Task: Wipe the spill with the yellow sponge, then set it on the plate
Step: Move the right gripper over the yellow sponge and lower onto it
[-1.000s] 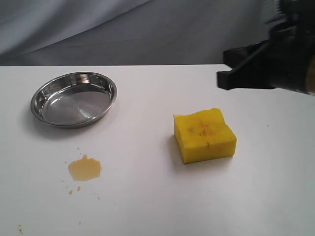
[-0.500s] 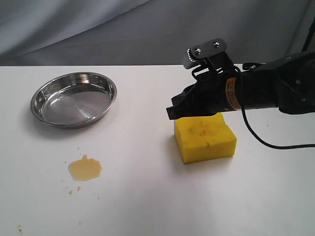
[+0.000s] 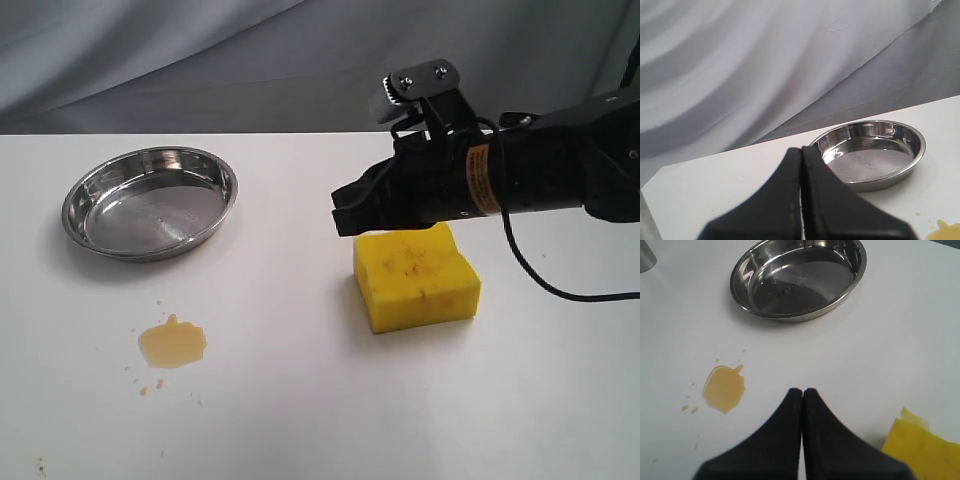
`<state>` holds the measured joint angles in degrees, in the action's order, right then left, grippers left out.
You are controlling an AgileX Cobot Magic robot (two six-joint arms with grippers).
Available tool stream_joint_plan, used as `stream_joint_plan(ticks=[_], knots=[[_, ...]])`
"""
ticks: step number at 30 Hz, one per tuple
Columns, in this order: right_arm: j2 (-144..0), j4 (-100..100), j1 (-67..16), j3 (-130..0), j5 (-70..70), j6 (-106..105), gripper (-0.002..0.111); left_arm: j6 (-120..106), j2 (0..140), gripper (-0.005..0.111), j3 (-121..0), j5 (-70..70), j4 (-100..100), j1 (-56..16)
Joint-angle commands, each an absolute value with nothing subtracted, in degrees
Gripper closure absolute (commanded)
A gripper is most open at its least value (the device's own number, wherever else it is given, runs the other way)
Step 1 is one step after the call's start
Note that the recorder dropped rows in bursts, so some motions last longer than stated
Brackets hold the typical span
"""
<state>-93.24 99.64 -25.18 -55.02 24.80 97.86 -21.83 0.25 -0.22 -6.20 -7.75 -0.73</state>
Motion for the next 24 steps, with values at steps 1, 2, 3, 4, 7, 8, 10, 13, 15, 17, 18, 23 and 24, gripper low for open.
stream_joint_plan(ticks=[1,2,3,4,7,8,10,13,15,17,18,23,24], knots=[[-92.8,99.9,-25.2,-55.5,26.9,98.3,0.108,-21.5,0.0,0.107,0.0,-5.8,-7.9,-0.9],[-92.8,99.9,-25.1,-55.5,27.8,98.3,0.108,-21.5,0.0,0.107,0.0,-5.8,-7.9,-0.9],[-92.8,99.9,-24.4,-55.5,28.6,98.3,0.108,-21.5,0.0,0.107,0.0,-5.8,-7.9,-0.9],[-92.8,95.4,-23.4,-55.0,28.8,96.0,0.108,-21.5,0.0,0.107,0.0,-5.8,-7.9,-0.9],[-92.9,59.4,-23.7,-50.4,28.2,56.2,0.108,-21.5,0.0,0.107,0.0,-5.8,-7.9,-0.9],[-92.8,47.5,-25.1,-49.6,24.2,43.6,0.108,-21.5,0.0,0.107,0.0,-5.8,-7.9,-0.9],[-92.4,21.5,-29.3,-49.8,8.2,12.4,0.108,-21.5,0.0,0.107,0.0,-5.8,-7.9,-0.9],[-92.3,-3.0,-32.6,-52.7,-7.6,-14.1,0.108,-21.5,0.0,0.107,0.0,-5.8,-7.9,-0.9],[-92.3,-3.0,-31.8,-54.2,-10.3,-11.7,0.108,-21.5,0.0,0.107,0.0,-5.8,-7.9,-0.9],[-92.3,-3.0,-30.3,-55.6,-11.8,-11.2,0.108,-21.5,0.0,0.107,0.0,-5.8,-7.9,-0.9],[-92.4,-3.0,-29.6,-56.4,-13.4,-10.9,0.108,-21.5,0.0,0.107,0.0,-5.8,-7.9,-0.9],[-94.2,-3.0,-26.5,-64.2,-25.4,-11.1,0.108,-21.5,0.0,0.107,0.0,-5.8,-7.9,-0.9],[-95.0,-3.0,-26.5,-66.2,-27.9,-11.3,0.108,-21.5,0.0,0.107,0.0,-5.8,-7.9,-0.9]])
